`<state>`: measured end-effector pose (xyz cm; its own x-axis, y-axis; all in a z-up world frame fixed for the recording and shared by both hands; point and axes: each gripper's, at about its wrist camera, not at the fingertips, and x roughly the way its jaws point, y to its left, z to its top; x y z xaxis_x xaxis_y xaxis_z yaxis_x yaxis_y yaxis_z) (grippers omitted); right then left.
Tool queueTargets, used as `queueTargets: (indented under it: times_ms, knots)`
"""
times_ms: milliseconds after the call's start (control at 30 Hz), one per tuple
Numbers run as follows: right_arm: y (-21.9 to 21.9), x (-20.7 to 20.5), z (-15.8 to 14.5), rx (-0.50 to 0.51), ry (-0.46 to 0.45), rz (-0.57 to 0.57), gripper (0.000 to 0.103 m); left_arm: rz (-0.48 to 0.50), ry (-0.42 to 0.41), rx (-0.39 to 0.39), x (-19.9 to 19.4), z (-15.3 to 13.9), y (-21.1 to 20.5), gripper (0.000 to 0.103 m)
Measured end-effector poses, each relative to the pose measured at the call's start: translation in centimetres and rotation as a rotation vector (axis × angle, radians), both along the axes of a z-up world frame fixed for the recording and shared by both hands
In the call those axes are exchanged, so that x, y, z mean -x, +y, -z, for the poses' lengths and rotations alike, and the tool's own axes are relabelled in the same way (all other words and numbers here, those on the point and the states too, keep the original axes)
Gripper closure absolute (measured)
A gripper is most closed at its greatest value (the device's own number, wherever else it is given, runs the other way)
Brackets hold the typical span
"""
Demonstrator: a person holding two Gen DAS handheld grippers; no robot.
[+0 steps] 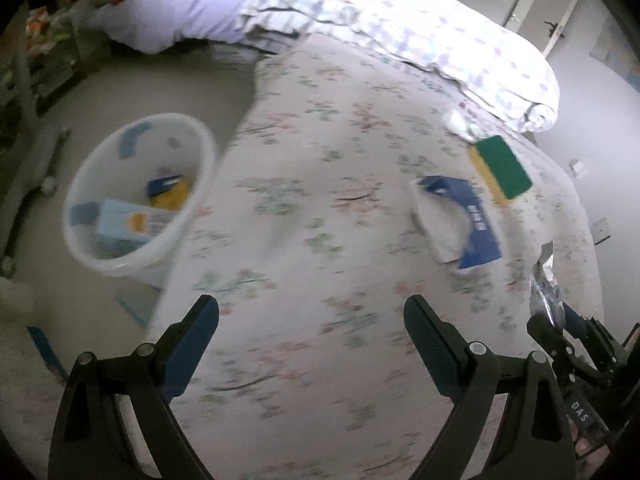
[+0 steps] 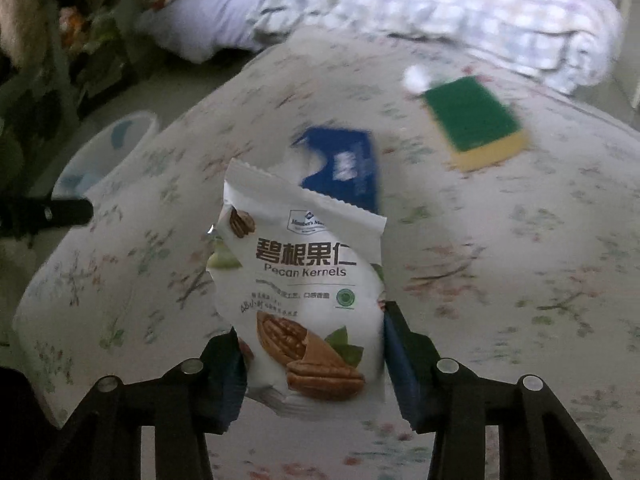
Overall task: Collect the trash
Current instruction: 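Grasp the pecan kernels bag with the right gripper while the left gripper grasps the blue tissue box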
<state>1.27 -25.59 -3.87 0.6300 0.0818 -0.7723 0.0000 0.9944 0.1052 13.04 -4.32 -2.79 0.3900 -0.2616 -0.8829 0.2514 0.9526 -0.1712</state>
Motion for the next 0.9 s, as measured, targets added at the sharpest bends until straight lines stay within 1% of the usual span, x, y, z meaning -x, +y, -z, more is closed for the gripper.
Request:
queueTargets:
  times_ms: [67,133,233,367,633,900]
  knots:
    - [-1.5,0.2,-0.5,-0.002,-0.009,0.040,0.051,0.017,-0.001,0.021,0.0,0.0,-2.1,0.008]
    - [-3.0,0.3,-0.7,-0.006,-0.015,0.077,0.051,0.045,0.002,0.026,-0.1,0.3,-4.2,0.008]
    - [-4.8,1.0,-0.6,-0.017,-0.015,0.119,0.051,0.084,-0.003,0.015,0.2,1.1,-7.2,0.008]
    - [-7.0,1.7,-0.1,-0.038,-0.004,0.161,0.050,0.108,-0.023,-0.001,0.2,2.1,-10.1,0.008]
    - [-9.7,2.7,0.3,-0.069,0.004,0.205,0.050,0.080,-0.108,-0.031,0.1,2.2,-13.8,0.008]
    - [-11.4,2.9,0.6,-0.086,0.005,0.239,0.050,0.028,-0.147,-0.083,-0.7,3.0,-16.0,0.008]
